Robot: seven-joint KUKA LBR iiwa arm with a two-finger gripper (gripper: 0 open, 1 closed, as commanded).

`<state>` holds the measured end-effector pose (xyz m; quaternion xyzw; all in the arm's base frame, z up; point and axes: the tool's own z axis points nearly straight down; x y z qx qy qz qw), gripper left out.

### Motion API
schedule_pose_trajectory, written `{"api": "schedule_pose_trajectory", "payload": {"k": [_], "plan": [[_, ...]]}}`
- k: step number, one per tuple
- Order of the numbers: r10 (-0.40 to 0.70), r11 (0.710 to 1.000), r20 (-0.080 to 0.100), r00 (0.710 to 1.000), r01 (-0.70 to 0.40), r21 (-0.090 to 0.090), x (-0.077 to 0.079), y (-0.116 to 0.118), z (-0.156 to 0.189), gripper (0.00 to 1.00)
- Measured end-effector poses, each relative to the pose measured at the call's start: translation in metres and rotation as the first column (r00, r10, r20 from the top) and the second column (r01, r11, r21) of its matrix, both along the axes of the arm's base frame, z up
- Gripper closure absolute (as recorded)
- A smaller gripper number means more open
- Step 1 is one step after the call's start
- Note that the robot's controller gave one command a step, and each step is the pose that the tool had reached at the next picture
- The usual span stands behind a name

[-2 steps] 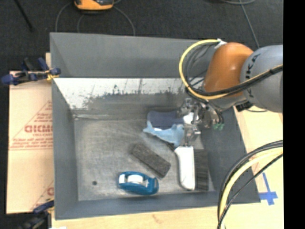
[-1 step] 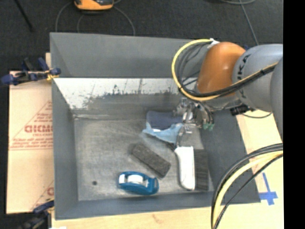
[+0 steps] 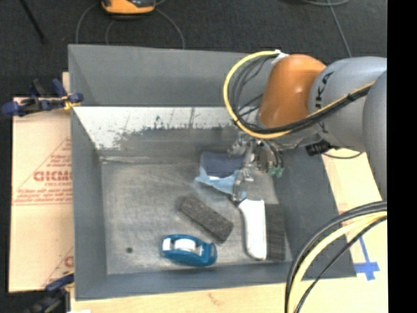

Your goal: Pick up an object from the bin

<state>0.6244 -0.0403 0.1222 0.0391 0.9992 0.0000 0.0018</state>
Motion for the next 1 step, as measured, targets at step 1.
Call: {"api": "schedule_pose_trajectory", "payload": {"k": [1], "plan": [[-0.058,0.998,0.007,0.998,0.058,0.001,0.0014,0.0034,-0.0426,0.00]]}}
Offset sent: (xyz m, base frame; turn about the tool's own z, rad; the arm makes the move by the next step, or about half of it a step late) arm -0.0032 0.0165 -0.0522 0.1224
